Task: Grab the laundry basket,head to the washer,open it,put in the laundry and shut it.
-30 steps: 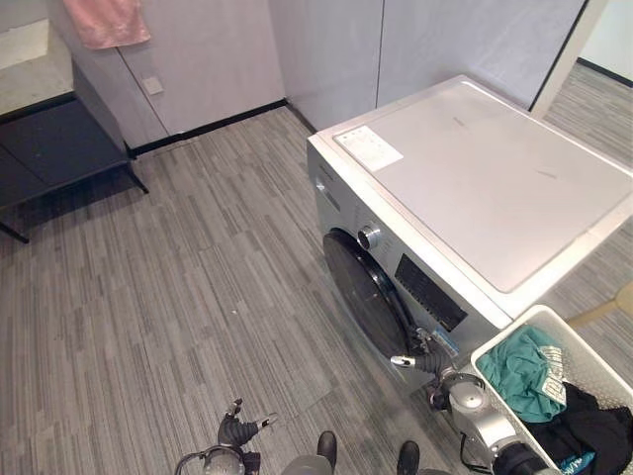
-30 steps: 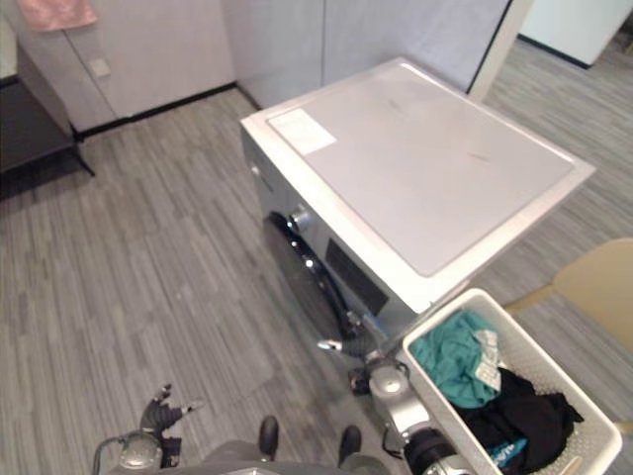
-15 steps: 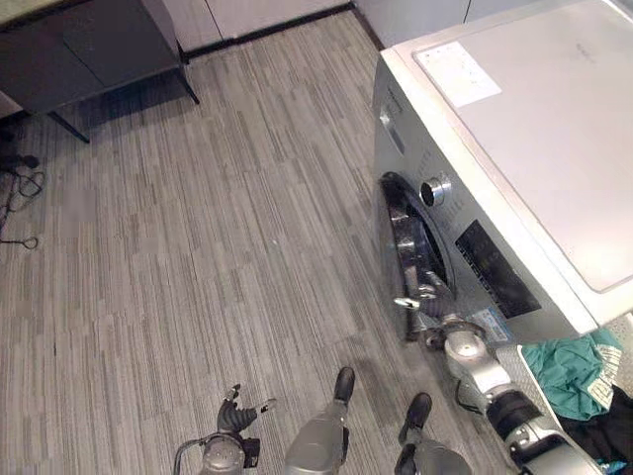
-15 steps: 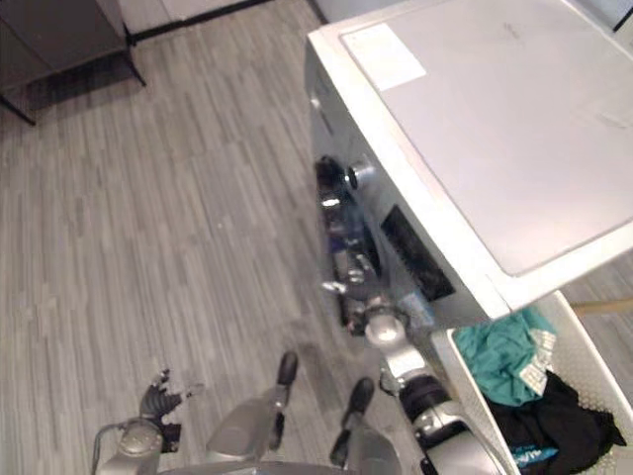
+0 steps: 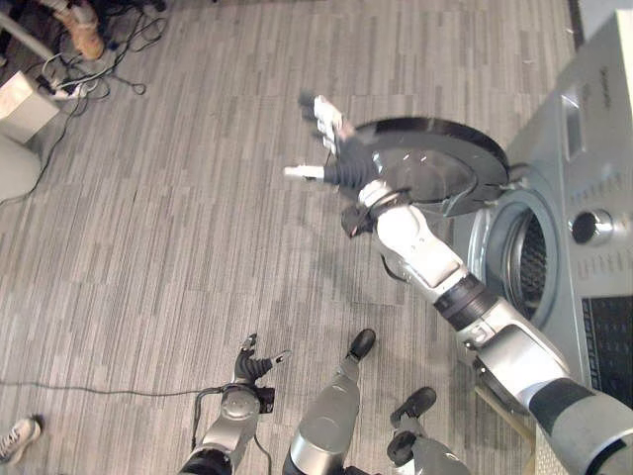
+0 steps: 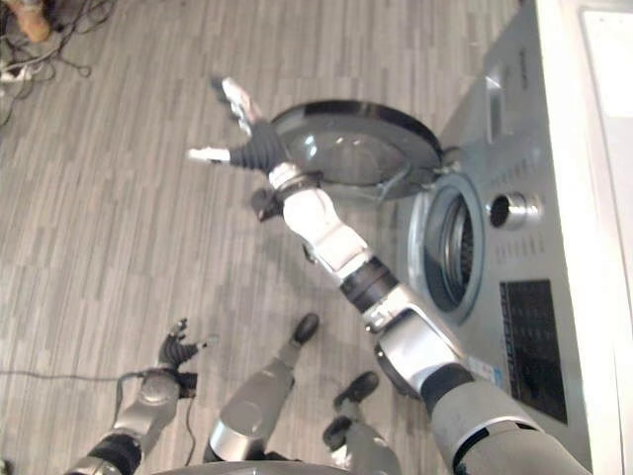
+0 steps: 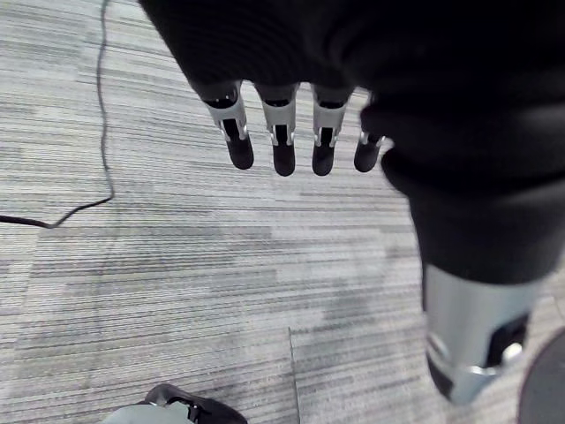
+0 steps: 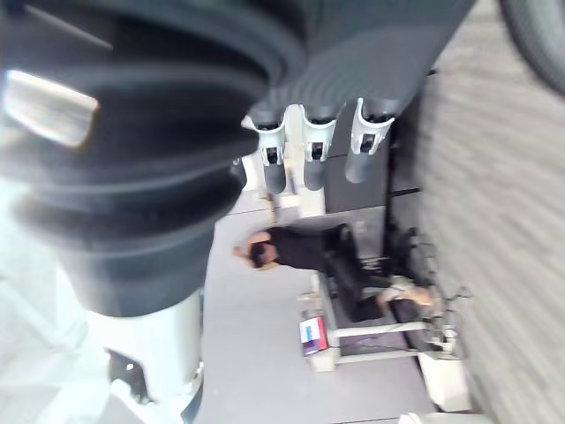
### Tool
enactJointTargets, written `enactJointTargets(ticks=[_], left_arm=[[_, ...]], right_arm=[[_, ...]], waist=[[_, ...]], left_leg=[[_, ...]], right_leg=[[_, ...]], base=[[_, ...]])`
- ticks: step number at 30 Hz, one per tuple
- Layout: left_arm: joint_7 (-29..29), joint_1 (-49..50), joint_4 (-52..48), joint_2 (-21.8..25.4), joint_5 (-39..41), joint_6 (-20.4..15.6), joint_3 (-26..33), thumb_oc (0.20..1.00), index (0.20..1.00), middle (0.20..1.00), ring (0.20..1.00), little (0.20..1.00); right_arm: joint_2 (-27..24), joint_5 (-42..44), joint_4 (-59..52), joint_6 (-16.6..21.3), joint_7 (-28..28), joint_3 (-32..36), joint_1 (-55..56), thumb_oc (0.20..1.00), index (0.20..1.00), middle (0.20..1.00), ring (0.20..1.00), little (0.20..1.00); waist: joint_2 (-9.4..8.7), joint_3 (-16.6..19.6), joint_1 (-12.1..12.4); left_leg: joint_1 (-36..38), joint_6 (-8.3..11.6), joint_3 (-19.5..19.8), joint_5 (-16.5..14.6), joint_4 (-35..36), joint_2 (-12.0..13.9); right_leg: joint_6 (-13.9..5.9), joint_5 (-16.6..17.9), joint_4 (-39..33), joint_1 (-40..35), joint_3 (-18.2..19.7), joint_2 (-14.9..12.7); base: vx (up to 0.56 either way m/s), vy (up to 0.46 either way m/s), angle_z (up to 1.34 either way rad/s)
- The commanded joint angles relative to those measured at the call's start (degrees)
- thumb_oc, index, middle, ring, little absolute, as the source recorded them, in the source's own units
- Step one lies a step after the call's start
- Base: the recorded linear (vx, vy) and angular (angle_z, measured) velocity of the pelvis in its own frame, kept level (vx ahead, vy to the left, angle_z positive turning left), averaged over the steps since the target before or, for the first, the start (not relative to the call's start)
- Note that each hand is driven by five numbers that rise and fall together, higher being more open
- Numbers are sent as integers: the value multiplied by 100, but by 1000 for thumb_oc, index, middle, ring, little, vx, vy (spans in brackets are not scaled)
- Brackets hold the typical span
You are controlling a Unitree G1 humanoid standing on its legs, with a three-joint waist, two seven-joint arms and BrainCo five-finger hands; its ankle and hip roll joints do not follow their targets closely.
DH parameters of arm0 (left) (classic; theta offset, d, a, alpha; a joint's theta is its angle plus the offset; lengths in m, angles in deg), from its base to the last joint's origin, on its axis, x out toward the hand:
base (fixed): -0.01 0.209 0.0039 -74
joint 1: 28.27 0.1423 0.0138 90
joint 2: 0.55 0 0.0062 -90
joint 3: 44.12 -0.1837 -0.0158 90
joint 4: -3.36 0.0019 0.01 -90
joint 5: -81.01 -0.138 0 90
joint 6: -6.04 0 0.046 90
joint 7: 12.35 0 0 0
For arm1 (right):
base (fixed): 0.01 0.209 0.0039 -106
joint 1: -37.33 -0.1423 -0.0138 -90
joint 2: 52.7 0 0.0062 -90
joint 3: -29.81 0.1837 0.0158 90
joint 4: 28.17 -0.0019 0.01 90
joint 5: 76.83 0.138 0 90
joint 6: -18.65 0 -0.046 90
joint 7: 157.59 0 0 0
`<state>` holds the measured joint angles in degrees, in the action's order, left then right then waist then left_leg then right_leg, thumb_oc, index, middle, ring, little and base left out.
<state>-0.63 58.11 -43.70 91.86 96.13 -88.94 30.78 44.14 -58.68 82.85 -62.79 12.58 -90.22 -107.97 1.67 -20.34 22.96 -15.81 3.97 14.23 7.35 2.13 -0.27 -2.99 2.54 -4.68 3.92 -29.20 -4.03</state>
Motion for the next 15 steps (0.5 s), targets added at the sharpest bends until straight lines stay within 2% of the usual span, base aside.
enactJointTargets(ticks=[1, 2, 5, 6, 7, 9, 10, 11, 12, 13, 15], left_arm=[[84, 25, -30, 268, -40, -140, -52, 1000, 1000, 1000, 1000, 1000], [66, 52, -223, 274, -151, -86, -22, 1000, 1000, 1000, 1000, 1000], [29, 69, -616, 237, -365, -40, 16, 1000, 1000, 1000, 1000, 1000], [29, 72, -618, 236, -365, -39, 14, 1000, 1000, 1000, 1000, 1000], [24, -54, -815, 198, -510, -35, 18, 1000, 1000, 1000, 1000, 1000], [131, -407, -868, 212, -700, -62, -36, 1000, 1000, 1000, 1000, 1000], [131, -409, -865, 209, -700, -64, -39, 1000, 1000, 1000, 1000, 1000], [219, -855, -828, 234, -787, -50, -75, 1000, 1000, 1000, 1000, 1000], [219, -859, -823, 232, -786, -53, -78, 1000, 1000, 1000, 1000, 1000], [352, -1204, -647, 244, -737, -45, -66, 1000, 1000, 1000, 1000, 1000], [503, -1669, -350, 387, -829, -10, -44, 1000, 1000, 1000, 1000, 1000]], right_arm=[[30, 65, -116, 3, -71, -222, 977, 1000, 1000, 1000, 1000, 1000], [-143, -70, -332, -73, 15, -231, 1349, 1000, 1000, 1000, 1000, 1000], [-404, -441, -755, -169, 275, -303, 2212, 1000, 1000, 1000, 1000, 1000], [-407, -441, -761, -173, 275, -303, 2219, 1000, 1000, 1000, 1000, 1000], [-665, -735, -1122, -198, 458, -238, 2782, 1000, 1000, 1000, 1000, 1000], [-916, -884, -1294, -176, 589, -151, 3251, 1000, 1000, 1000, 1000, 1000], [-920, -884, -1300, -179, 590, -148, 3255, 1000, 1000, 1000, 1000, 1000], [-1072, -973, -1344, -179, 676, -33, 3680, 1000, 1000, 1000, 1000, 1000], [-1074, -973, -1348, -181, 677, -30, 3682, 1000, 1000, 1000, 1000, 1000], [-1119, -910, -1295, -176, 709, 39, 3916, 1000, 1000, 1000, 1000, 1000], [-1213, -970, -1185, -233, 724, 185, 4225, 1000, 1000, 1000, 1000, 1000]], waist=[[-301, 157, -124], [-340, 133, -238], [-425, 69, -496], [-424, 71, -490], [-465, 3, -719], [-493, -69, -962], [-491, -69, -954], [-536, -135, -1225], [-536, -135, -1218], [-573, -198, -1407], [-619, -251, -1610]], left_leg=[[170, -21, -554, -322, 87, -122], [121, -60, -621, -226, 66, -134], [168, -79, -834, -293, 46, -91], [170, -79, -840, -294, 46, -89], [189, -76, -1021, -332, 39, -56], [193, -71, -1193, -348, 47, -18], [194, -72, -1199, -349, 47, -17], [174, -64, -1374, -346, 68, 19], [175, -64, -1380, -346, 69, 20], [142, -57, -1485, -337, 62, 58], [102, -60, -1608, -345, 55, 99]], right_leg=[[-354, -876, 802, 308, 440, -477], [-364, -693, 772, 368, 432, -505], [-402, -606, 767, 437, 614, -503], [-402, -605, 768, 439, 620, -503], [-428, -538, 767, 519, 771, -509], [-457, -482, 782, 631, 926, -499], [-456, -481, 784, 634, 933, -499], [-483, -415, 784, 775, 1090, -489], [-483, -415, 787, 780, 1096, -489], [-498, -376, 805, 885, 1197, -487], [-502, -332, 836, 1034, 1326, -461]], base=[[-63, 55, 15], [-70, 55, -3], [-51, 49, -23], [-56, 61, -65], [-69, 60, -78], [-85, 66, -67], [-101, 86, -79], [-62, 60, -81], [-107, 90, -72], [-65, 49, -44], [-80, 63, -41]])
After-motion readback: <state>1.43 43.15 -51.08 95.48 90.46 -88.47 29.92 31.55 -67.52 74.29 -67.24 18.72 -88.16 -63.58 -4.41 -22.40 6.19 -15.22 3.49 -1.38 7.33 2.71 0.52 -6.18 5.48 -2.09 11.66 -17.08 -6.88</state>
